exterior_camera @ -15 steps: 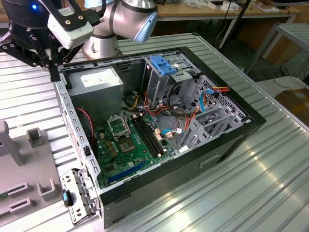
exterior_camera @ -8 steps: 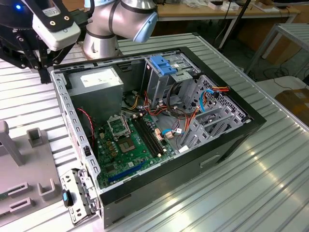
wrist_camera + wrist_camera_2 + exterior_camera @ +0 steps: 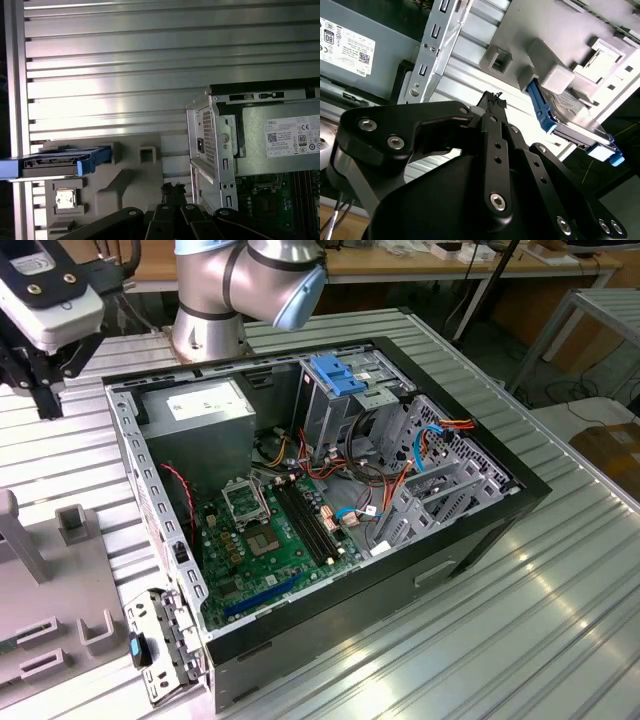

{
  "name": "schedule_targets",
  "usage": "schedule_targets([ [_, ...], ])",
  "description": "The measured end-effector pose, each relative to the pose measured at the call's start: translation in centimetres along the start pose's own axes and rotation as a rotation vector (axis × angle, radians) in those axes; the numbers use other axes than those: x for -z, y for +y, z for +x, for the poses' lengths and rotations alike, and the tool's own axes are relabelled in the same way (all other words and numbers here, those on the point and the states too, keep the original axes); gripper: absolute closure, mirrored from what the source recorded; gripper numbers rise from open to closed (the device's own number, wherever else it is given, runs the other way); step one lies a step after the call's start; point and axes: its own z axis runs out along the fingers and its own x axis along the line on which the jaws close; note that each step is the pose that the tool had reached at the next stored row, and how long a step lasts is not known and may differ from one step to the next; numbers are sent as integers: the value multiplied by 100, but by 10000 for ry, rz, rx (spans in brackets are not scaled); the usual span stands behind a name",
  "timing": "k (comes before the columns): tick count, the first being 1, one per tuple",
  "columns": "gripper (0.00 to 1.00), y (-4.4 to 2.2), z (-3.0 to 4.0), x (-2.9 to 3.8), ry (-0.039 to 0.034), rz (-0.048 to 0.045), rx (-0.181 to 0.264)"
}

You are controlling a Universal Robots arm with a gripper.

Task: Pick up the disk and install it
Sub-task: 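Reach for the disk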

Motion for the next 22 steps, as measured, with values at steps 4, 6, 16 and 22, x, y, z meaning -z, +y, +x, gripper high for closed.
schedule_targets([
  [4,89,83,274,3,1,1,-3],
  [6,89,89,329,4,1,0,-8],
  [16,89,57,897,20,-1,-10,-67],
  [22,89,30,1242,29,-3,-11,-94],
])
